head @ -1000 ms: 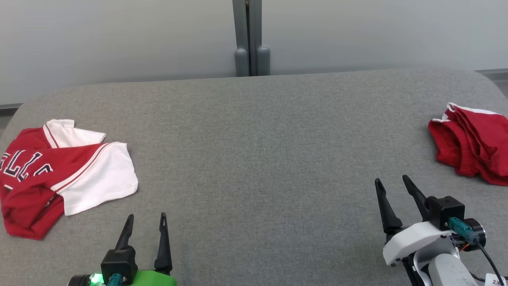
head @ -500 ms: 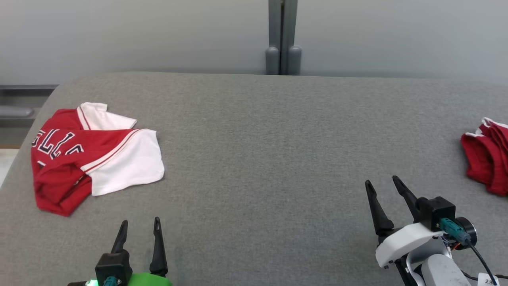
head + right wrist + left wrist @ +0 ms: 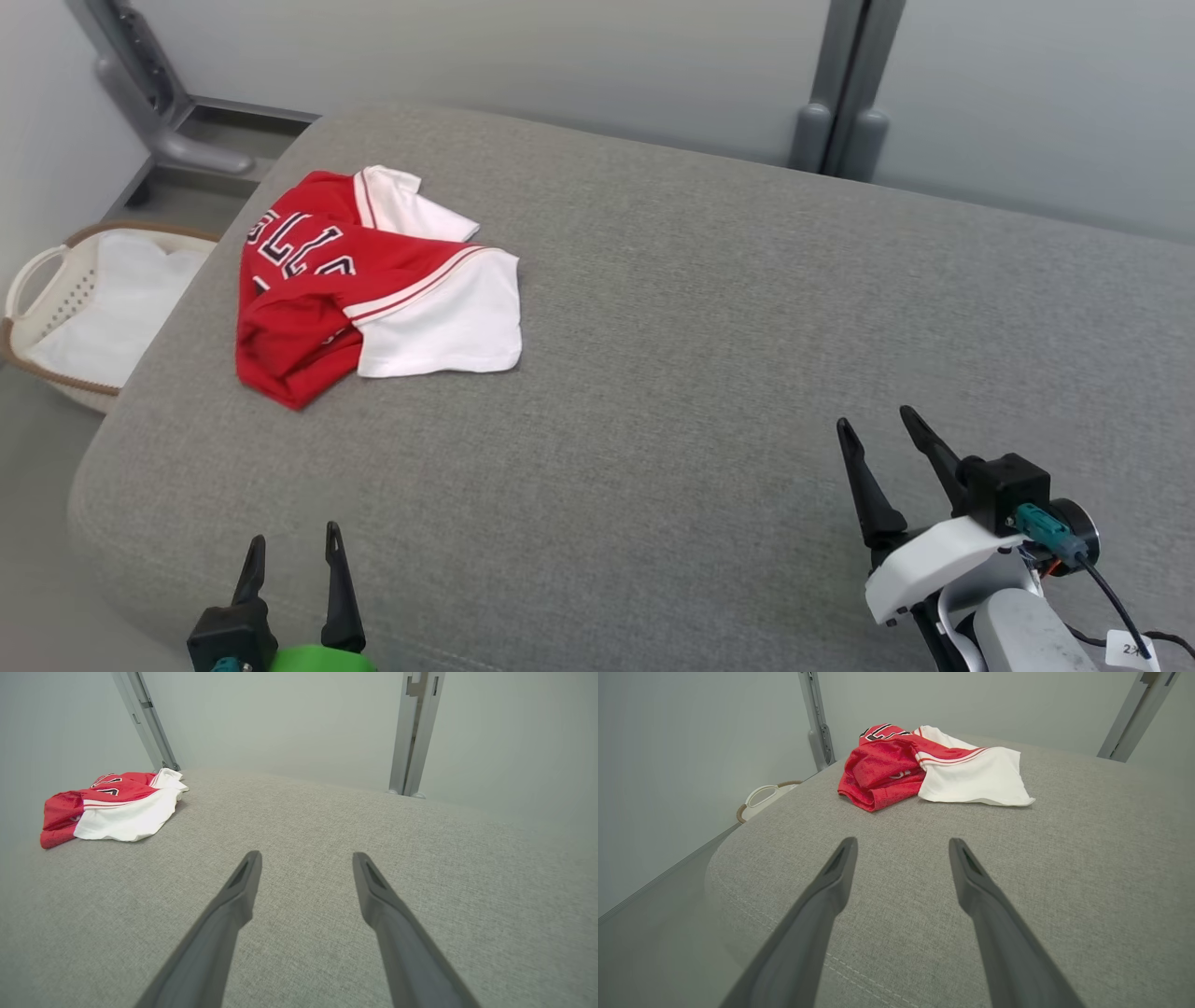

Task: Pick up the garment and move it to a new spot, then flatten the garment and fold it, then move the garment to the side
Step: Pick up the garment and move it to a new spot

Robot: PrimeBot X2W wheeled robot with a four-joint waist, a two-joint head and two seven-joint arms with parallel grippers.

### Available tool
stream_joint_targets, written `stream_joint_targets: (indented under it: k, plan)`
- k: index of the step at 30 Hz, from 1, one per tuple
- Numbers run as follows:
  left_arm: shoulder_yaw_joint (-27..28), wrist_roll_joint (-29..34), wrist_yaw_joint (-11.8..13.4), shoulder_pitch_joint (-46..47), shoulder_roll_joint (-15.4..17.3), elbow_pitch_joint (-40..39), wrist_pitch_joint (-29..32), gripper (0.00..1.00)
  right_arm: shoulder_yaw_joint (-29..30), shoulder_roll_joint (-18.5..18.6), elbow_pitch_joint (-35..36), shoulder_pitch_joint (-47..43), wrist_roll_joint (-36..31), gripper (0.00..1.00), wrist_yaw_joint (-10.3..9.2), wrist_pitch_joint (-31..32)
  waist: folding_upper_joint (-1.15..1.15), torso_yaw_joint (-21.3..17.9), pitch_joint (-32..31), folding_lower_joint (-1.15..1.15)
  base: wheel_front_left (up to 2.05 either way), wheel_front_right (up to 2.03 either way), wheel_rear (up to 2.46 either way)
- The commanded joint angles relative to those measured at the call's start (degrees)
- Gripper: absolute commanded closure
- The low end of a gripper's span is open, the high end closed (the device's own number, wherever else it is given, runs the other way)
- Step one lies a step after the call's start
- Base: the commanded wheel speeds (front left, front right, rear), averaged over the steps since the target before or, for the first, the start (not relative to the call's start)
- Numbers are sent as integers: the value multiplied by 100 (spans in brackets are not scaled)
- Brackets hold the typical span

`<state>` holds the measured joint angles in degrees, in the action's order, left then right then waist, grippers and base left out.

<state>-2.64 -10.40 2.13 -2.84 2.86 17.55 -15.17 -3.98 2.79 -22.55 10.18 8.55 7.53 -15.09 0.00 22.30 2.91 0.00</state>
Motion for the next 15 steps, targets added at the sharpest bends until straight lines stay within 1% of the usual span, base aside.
stream_joint_targets:
  k: [1,6,11,15]
  plan:
    - [23,-26,1,-57,10,36,5,0,-26,29,-20,67,33,0,-9,-9,0,384,127,0,0,0,0]
    - [116,-265,-97,63,10,122,5,0,-86,31,-29,128,-2,0,-9,-9,0,455,242,0,0,0,0]
    - [296,-550,-303,429,10,304,5,0,-136,32,26,281,-142,0,-9,-9,0,373,503,0,0,0,0]
    - [501,-517,-559,983,12,610,5,0,-171,29,122,485,-258,0,-9,-9,0,226,856,0,0,0,0]
